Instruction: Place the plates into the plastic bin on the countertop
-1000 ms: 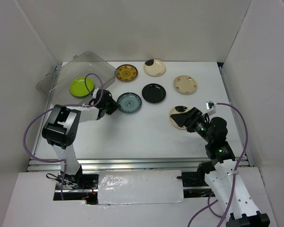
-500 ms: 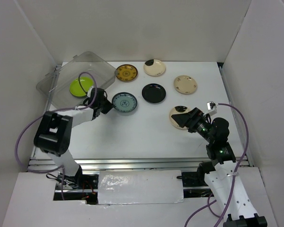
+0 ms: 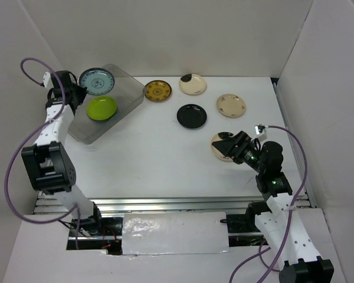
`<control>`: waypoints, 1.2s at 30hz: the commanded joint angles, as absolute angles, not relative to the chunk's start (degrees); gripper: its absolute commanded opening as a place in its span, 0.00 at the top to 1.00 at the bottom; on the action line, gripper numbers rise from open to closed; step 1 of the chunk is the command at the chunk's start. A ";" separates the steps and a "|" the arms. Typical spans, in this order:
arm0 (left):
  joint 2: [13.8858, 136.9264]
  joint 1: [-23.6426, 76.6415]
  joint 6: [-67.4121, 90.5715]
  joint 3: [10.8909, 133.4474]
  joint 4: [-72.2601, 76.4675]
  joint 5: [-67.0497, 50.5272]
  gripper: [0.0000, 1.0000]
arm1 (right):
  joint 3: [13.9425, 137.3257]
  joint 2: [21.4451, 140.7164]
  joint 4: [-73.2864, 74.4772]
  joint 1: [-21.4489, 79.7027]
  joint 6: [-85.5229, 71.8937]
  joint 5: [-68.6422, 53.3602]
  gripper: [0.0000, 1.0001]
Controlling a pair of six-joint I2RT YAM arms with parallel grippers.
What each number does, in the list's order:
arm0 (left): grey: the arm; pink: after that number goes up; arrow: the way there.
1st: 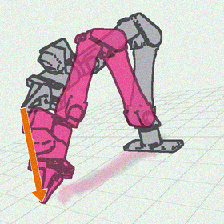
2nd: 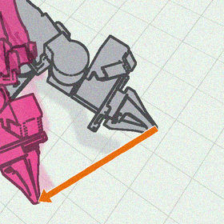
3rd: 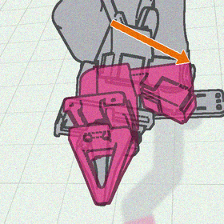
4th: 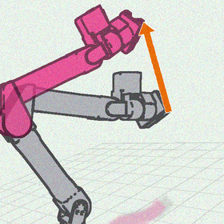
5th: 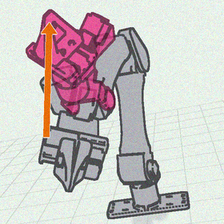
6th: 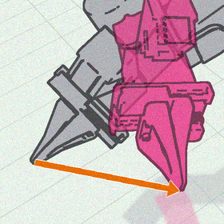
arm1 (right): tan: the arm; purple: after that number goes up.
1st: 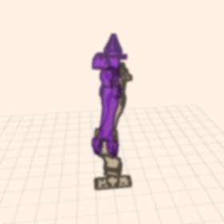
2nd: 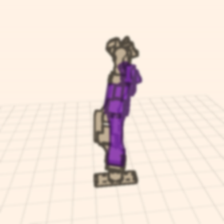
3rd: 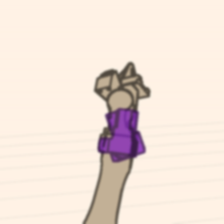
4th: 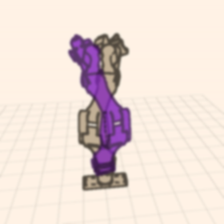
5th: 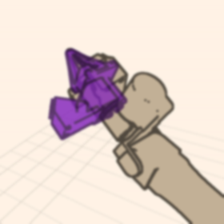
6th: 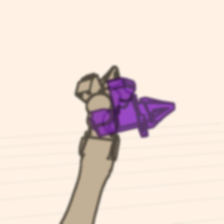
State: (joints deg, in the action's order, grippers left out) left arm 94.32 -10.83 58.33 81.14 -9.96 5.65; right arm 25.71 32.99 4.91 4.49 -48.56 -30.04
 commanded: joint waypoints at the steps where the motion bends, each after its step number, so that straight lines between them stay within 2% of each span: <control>1: 103.16 -13.87 55.72 88.38 -16.07 4.75 1.00 | 28.56 34.01 2.11 4.04 -47.55 -31.20 0.00; 5: 111.34 -16.43 54.14 95.44 -20.30 2.46 1.00 | 28.48 34.36 2.37 3.96 -46.76 -30.67 0.00; 10: 111.97 -16.70 54.14 93.69 -19.16 2.55 1.00 | 28.65 35.42 1.76 3.96 -47.02 -30.93 0.00; 11: 112.23 -16.61 53.62 93.78 -20.38 2.29 0.93 | 28.74 35.59 1.41 3.96 -47.20 -31.29 0.00; 12: 112.15 -16.52 53.61 93.87 -20.83 2.46 0.74 | 28.91 35.60 1.15 3.96 -47.28 -31.46 0.00; 13: 111.71 -16.35 53.61 93.95 -22.57 3.07 0.41 | 29.00 35.77 1.23 3.96 -47.20 -31.46 0.00; 17: 100.42 -15.38 52.82 87.82 -19.96 4.20 0.20 | 29.71 36.03 2.46 4.04 -46.23 -29.28 0.00; 18: 97.67 -13.90 52.39 85.71 -19.95 5.26 0.01 | 29.79 36.47 2.72 3.96 -46.23 -28.75 0.00; 22: 82.84 -4.60 48.62 80.70 -21.11 10.11 0.01 | 31.28 38.67 6.05 2.73 -45.62 -24.80 0.00; 27: 78.05 15.16 47.90 69.03 -15.48 5.28 0.01 | 34.63 46.55 15.99 -2.43 -47.27 -5.40 0.00; 31: 75.59 23.98 51.05 60.83 -9.76 2.63 0.01 | 31.30 53.78 13.99 -13.32 -48.52 -4.03 0.00; 34: 76.20 29.43 50.45 59.15 -10.01 3.69 0.01 | 29.80 58.52 8.45 -18.79 -48.08 -11.47 0.00; 36: 77.34 32.07 49.31 59.94 -12.11 4.30 0.01 | 30.41 63.44 5.98 -19.51 -46.41 -14.83 0.05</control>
